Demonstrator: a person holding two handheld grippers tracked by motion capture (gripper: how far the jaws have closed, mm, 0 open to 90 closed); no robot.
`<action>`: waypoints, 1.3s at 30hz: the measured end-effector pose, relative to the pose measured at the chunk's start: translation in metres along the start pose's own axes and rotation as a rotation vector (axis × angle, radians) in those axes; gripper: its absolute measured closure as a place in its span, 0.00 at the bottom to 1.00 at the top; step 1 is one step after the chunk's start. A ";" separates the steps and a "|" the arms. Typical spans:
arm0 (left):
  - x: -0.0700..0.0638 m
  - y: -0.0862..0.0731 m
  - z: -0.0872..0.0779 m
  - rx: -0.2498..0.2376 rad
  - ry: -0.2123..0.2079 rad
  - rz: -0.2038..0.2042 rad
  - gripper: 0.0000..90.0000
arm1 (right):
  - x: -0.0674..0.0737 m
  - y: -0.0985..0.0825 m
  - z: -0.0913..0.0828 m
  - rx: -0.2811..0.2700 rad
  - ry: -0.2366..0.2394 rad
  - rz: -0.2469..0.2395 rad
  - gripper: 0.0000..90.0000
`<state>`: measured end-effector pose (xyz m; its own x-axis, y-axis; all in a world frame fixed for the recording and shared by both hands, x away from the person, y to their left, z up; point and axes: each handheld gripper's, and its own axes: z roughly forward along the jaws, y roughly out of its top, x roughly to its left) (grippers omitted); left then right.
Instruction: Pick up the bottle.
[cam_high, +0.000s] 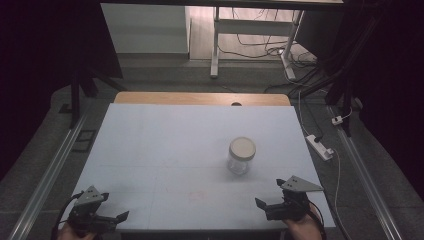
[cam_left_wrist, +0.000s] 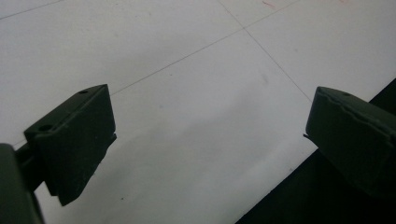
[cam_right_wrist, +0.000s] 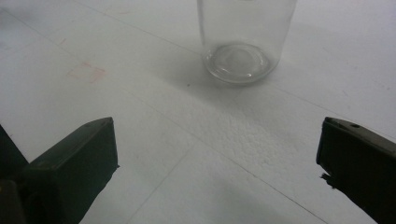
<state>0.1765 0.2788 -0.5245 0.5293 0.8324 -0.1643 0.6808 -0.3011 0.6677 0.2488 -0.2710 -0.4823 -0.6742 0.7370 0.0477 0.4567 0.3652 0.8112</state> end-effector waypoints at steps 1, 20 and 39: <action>0.000 0.000 0.000 0.000 0.002 0.000 0.03 | 0.000 0.001 0.001 -0.001 0.004 0.001 0.00; 0.001 0.000 0.000 0.005 -0.002 -0.006 0.03 | -0.002 0.015 0.020 0.048 0.042 0.004 0.01; 0.002 0.000 0.001 0.008 -0.005 -0.010 0.03 | -0.016 0.032 0.045 0.078 0.020 0.048 0.00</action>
<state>0.1780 0.2797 -0.5250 0.5250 0.8330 -0.1745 0.6901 -0.2967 0.6601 0.3007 -0.2457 -0.4831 -0.6614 0.7437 0.0975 0.5320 0.3735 0.7599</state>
